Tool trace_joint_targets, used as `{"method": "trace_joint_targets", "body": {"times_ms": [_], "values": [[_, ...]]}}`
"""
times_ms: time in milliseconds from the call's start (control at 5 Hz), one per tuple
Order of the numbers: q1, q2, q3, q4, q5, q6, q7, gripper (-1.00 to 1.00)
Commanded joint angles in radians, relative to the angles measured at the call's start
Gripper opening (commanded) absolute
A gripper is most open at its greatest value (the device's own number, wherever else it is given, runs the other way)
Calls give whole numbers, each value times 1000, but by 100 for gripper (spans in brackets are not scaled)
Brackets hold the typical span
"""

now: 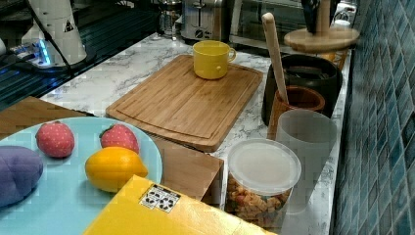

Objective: Put the lid on the tea container.

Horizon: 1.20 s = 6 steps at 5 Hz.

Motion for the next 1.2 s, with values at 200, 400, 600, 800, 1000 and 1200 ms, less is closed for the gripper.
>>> {"method": "trace_joint_targets", "body": {"times_ms": [200, 400, 600, 800, 1000, 1200], "values": [[19, -31, 30, 249, 32, -37, 14, -100], [25, -50, 33, 203, 25, -21, 14, -100], [19, -63, 42, 158, 17, -11, 15, -100], [21, -47, 43, 155, -1, -31, 19, -100], [21, -40, 42, 149, -16, -51, 16, -100], [21, -26, 32, 155, -17, -77, 18, -100]]}}
